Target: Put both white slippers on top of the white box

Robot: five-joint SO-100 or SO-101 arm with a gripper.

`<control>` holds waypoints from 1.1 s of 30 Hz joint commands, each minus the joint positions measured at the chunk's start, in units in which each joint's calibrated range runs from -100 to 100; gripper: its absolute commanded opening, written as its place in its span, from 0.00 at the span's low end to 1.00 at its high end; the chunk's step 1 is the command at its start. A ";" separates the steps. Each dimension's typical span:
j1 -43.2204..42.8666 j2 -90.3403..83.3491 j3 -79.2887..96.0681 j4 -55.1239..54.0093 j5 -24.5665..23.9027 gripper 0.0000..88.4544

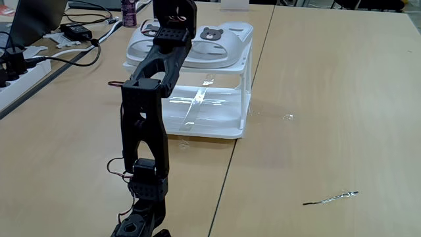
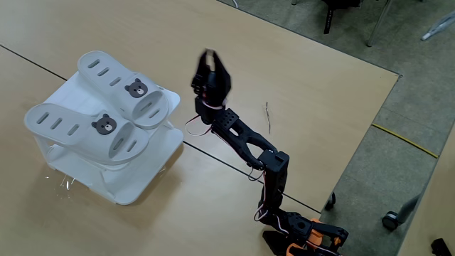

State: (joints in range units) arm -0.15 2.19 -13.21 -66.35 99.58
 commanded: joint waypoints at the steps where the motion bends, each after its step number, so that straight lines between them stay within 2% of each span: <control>1: 0.07 -1.05 -3.89 -13.89 0.42 0.01; 4: 0.23 -4.58 -1.63 -24.50 0.42 0.01; 6: 2.95 -10.39 6.22 -26.23 0.42 0.01; 9: 7.22 -26.04 30.66 -26.31 0.42 0.01; 14: 7.47 -60.12 79.47 -26.31 0.42 0.01; 19: -0.18 -78.79 104.19 -30.54 0.42 0.01; 22: -0.51 -88.22 111.04 -31.58 0.42 0.01; 28: -1.49 -100.42 111.58 -31.58 0.42 0.01; 33: -3.80 -101.09 111.76 -33.30 0.42 0.01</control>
State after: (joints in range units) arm -2.02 -98.93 98.83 -99.23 99.58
